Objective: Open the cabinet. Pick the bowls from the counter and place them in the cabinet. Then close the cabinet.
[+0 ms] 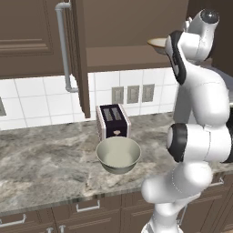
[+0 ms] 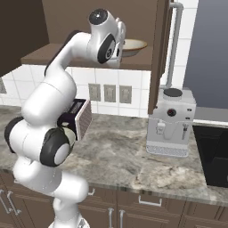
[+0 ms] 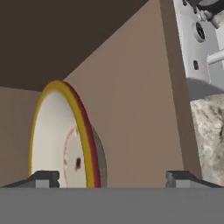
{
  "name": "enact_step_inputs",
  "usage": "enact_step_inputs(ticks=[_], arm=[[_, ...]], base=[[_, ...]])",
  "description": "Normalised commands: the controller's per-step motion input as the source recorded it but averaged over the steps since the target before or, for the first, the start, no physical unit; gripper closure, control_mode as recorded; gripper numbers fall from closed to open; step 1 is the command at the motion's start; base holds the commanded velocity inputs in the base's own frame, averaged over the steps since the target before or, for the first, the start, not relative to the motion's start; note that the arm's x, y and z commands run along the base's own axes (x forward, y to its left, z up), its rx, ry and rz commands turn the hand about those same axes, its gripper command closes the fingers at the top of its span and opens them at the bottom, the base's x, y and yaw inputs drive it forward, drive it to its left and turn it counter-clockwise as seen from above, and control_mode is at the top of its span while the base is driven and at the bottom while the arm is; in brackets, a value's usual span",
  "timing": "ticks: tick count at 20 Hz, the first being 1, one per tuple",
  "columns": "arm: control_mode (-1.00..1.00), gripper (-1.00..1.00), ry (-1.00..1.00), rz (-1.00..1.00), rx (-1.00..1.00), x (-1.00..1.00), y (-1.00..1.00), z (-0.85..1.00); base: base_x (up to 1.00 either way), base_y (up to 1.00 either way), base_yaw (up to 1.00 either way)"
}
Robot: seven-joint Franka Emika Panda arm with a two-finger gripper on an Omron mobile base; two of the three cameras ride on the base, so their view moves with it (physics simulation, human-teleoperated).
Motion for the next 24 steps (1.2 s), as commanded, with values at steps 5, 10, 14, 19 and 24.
enact_step_inputs(ticks=[5,10,14,19,24], arm=[[-1.00,-1.00,-0.06,0.01,0.00,-0.76,0.00,0.02],[-1.00,-1.00,0.00,0.13,-0.02,-0.70,0.00,0.03],[-1.00,-1.00,0.00,0.25,-0.05,-0.75,0.00,0.00],[-1.00,-1.00,0.03,0.27,-0.04,-0.79,0.01,0.02],[-1.00,-1.00,0.07,0.20,-0.07,-0.80,0.09,0.05]], base=[[0.00,0.00,0.00],[0.00,0.00,0.00],[0.00,0.00,0.00],[0.00,0.00,0.00],[0.00,0.00,0.00]])
